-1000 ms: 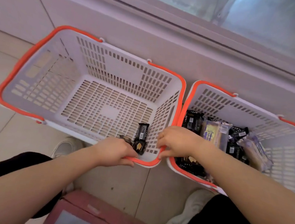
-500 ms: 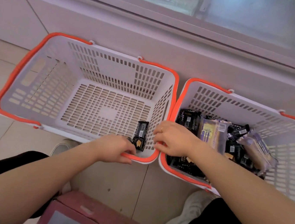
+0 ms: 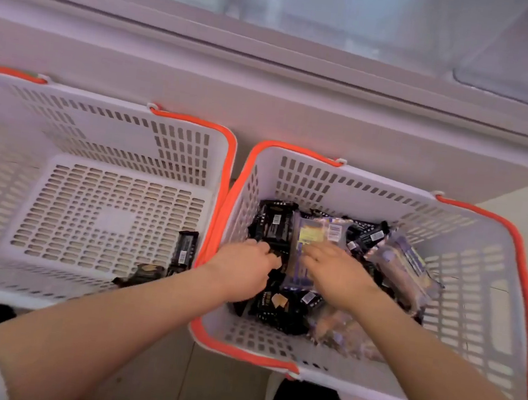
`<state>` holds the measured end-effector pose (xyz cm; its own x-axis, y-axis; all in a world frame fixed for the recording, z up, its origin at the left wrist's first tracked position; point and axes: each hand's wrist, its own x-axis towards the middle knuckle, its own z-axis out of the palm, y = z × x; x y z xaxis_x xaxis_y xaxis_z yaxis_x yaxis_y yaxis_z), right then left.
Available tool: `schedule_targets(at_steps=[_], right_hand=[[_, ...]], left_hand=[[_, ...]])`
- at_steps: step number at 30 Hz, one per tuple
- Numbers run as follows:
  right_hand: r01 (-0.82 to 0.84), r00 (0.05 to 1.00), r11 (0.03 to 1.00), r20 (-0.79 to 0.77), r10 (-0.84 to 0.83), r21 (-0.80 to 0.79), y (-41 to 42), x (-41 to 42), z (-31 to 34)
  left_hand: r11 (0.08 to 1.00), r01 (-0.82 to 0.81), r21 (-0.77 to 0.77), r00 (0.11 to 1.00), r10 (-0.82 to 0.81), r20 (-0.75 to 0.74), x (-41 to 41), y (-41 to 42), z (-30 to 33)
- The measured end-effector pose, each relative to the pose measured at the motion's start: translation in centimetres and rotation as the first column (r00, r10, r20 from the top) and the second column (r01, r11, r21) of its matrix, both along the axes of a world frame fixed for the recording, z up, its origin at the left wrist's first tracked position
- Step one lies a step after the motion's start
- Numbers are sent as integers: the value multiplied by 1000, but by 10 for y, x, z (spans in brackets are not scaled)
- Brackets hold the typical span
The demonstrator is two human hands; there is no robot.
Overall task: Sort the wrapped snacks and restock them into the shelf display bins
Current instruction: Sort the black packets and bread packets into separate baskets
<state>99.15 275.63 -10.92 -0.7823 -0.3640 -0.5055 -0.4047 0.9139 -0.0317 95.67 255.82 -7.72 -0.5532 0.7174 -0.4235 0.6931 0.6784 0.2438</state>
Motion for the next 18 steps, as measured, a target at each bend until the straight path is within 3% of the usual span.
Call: schedule_targets(at_steps=[5, 10, 15, 18], right_hand=[[-145, 989, 989, -40, 145, 17, 3, -16, -34], [-255, 958, 960, -103, 267, 114, 25, -24, -48], [-39, 999, 995, 15, 38, 96, 72, 0, -45], [97, 995, 992, -7, -97, 86, 85, 11, -43]], left_hand=[[976, -78, -204, 994, 91, 55, -23, 33, -40], [979, 12, -204, 995, 8, 96, -36, 58, -71], [956, 82, -282, 996, -65, 67, -30, 74, -98], [950, 72, -303, 997, -65, 35, -30, 76, -106]])
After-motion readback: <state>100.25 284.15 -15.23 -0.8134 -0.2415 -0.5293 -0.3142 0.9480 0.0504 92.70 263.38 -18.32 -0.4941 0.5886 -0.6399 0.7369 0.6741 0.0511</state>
